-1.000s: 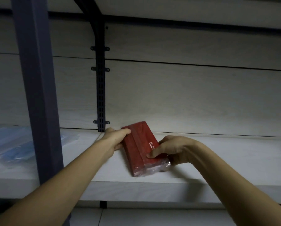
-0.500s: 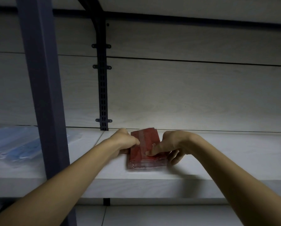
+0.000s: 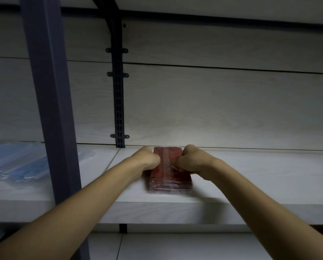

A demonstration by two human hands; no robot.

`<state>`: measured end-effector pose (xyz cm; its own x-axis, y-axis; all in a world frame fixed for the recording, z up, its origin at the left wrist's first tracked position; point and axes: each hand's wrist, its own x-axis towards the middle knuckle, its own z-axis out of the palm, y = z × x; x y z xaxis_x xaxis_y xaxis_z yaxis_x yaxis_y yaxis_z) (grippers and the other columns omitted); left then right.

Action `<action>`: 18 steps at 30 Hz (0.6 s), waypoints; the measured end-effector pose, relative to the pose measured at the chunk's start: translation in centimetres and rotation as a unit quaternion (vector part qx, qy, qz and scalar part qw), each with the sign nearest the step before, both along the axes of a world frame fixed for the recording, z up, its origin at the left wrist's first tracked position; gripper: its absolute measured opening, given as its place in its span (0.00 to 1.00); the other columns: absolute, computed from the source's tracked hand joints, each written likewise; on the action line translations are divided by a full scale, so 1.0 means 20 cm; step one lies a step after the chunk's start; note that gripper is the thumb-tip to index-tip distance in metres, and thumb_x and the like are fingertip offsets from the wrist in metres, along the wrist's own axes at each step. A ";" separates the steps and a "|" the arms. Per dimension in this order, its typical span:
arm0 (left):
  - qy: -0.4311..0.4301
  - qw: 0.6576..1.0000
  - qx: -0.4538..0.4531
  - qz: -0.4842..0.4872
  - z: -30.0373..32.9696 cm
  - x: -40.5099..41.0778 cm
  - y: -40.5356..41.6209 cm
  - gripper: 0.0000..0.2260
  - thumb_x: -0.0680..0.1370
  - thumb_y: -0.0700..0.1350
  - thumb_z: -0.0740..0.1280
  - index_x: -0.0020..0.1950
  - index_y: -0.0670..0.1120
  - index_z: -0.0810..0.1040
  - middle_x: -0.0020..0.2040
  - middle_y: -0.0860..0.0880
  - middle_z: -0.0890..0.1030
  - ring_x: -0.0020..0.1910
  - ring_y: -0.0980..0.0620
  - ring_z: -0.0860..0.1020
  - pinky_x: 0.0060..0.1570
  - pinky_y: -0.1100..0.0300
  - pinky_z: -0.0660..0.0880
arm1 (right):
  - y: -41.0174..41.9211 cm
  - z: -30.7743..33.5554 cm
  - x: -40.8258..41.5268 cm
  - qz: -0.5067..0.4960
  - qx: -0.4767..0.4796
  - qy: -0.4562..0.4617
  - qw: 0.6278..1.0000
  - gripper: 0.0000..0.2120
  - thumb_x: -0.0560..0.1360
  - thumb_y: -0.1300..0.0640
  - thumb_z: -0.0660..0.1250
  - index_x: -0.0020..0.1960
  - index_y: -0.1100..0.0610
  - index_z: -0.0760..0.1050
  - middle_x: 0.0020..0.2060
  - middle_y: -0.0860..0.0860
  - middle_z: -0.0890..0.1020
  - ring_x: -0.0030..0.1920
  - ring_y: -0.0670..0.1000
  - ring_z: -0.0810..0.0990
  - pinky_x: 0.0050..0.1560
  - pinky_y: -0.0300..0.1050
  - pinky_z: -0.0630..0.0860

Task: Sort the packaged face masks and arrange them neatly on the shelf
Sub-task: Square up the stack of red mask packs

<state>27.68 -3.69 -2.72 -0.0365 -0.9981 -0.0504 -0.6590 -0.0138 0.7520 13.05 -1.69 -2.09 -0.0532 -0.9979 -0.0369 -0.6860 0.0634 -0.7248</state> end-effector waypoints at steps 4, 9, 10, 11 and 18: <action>-0.007 1.000 0.001 -0.001 0.02 0.01 0.02 0.10 0.78 0.42 0.64 0.59 0.42 0.73 0.43 0.49 0.74 0.40 0.54 0.72 0.30 0.63 0.65 | 0.00 0.00 -0.01 0.006 0.006 0.006 1.000 0.07 0.71 0.71 0.61 0.36 0.64 0.72 0.32 0.57 0.74 0.37 0.55 0.72 0.38 0.47 0.67; -0.002 1.000 -0.001 0.004 0.03 0.01 0.05 0.09 0.79 0.44 0.64 0.58 0.44 0.73 0.41 0.50 0.75 0.37 0.55 0.73 0.27 0.64 0.67 | 0.00 0.01 -0.01 -0.014 0.009 -0.009 1.000 0.05 0.72 0.66 0.64 0.38 0.62 0.73 0.34 0.57 0.77 0.39 0.55 0.75 0.39 0.46 0.71; -0.004 1.000 0.001 0.003 0.03 0.01 0.05 0.09 0.78 0.44 0.64 0.58 0.44 0.73 0.42 0.50 0.75 0.38 0.55 0.74 0.27 0.65 0.68 | 0.00 0.01 -0.01 -0.014 0.011 -0.009 1.000 0.04 0.72 0.66 0.64 0.39 0.62 0.73 0.33 0.56 0.76 0.38 0.55 0.75 0.39 0.46 0.71; 0.001 1.000 0.003 0.001 0.03 0.01 0.06 0.10 0.78 0.44 0.64 0.58 0.43 0.74 0.43 0.49 0.76 0.40 0.53 0.75 0.28 0.65 0.69 | 0.01 0.01 0.00 -0.015 0.014 -0.006 1.000 0.02 0.72 0.65 0.64 0.40 0.61 0.72 0.33 0.56 0.75 0.37 0.55 0.74 0.38 0.46 0.71; -0.023 1.000 -0.008 0.003 0.04 0.02 0.07 0.08 0.78 0.43 0.63 0.55 0.42 0.74 0.41 0.48 0.77 0.35 0.53 0.73 0.21 0.66 0.67 | 0.06 0.03 0.00 -0.022 -0.007 -0.005 1.000 0.10 0.72 0.63 0.64 0.36 0.58 0.65 0.31 0.52 0.67 0.33 0.53 0.67 0.33 0.42 0.64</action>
